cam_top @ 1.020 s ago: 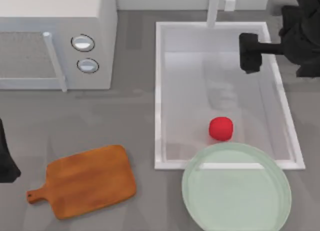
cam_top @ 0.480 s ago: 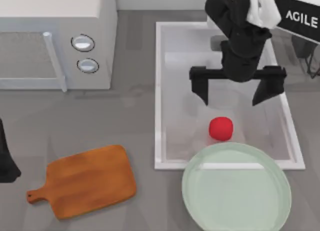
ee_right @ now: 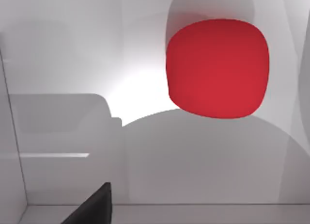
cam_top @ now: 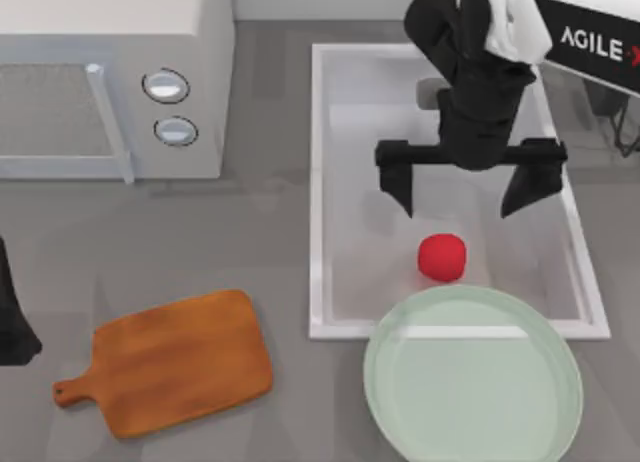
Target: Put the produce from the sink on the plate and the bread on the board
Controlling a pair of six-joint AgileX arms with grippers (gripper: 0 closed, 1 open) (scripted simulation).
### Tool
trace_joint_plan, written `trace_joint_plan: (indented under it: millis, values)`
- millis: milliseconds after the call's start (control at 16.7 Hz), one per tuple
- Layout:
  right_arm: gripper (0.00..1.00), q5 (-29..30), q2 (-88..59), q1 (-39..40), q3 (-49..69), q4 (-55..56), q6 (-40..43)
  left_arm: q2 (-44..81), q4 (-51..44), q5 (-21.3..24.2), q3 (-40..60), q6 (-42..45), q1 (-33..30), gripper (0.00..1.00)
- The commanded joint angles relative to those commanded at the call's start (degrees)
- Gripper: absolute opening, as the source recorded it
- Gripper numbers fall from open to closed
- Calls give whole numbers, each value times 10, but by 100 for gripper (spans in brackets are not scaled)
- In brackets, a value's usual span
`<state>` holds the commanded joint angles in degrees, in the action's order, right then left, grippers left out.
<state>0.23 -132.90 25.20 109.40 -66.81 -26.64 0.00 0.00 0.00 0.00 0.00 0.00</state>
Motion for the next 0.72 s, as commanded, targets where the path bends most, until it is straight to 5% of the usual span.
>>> trace_joint_plan:
  millis: [720]
  values:
    - [100, 2, -130, 4, -114, 247, -2, 0, 0, 0, 0, 0, 0, 100]
